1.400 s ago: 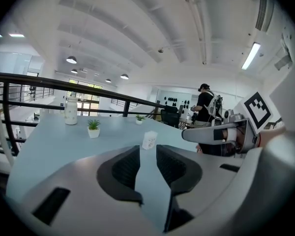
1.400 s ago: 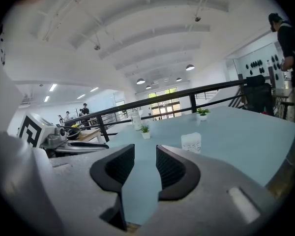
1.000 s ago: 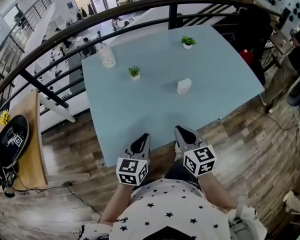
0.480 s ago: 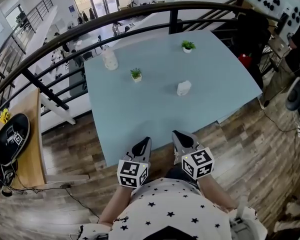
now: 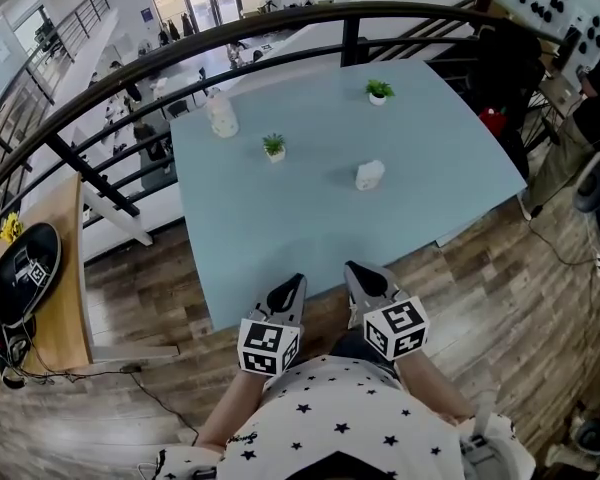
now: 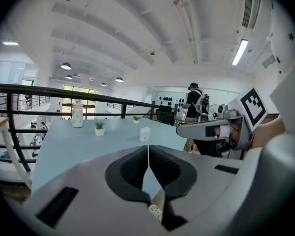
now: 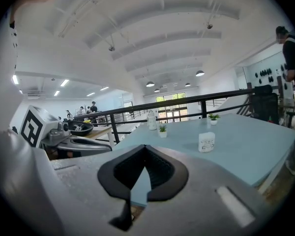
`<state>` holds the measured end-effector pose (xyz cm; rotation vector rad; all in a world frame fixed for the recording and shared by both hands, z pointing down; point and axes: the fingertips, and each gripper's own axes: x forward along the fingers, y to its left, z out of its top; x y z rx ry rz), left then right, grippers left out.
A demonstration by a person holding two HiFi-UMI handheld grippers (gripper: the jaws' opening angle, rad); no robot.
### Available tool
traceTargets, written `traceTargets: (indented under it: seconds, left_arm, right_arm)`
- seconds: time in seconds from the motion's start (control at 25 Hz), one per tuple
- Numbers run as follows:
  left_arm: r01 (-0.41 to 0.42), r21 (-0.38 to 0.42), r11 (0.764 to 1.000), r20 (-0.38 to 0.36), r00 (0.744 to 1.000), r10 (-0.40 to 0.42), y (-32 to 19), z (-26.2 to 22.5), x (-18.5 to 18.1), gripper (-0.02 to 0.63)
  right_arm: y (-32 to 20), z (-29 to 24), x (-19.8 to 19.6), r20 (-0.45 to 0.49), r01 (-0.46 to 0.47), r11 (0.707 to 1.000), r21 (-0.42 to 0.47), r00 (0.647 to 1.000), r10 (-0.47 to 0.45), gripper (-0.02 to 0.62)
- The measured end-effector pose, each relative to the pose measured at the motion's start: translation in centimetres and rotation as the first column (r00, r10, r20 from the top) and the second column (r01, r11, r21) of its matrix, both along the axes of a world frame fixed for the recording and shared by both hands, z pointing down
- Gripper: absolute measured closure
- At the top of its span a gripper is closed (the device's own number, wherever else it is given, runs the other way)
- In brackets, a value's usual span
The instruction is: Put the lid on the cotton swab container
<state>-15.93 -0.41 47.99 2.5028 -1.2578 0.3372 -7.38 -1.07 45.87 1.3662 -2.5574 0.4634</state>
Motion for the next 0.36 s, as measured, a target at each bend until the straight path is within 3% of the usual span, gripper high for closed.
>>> traceTargets:
  seconds: [0.36]
  left_arm:
    - [-0.003, -0.001, 1.0, -0.001, 1.0, 0.003, 0.07, 0.0, -0.03, 0.597]
  right_arm:
    - [0.14, 0.1, -0.01, -0.004, 0.005, 1.0, 0.005, 1.0, -0.005, 0.589]
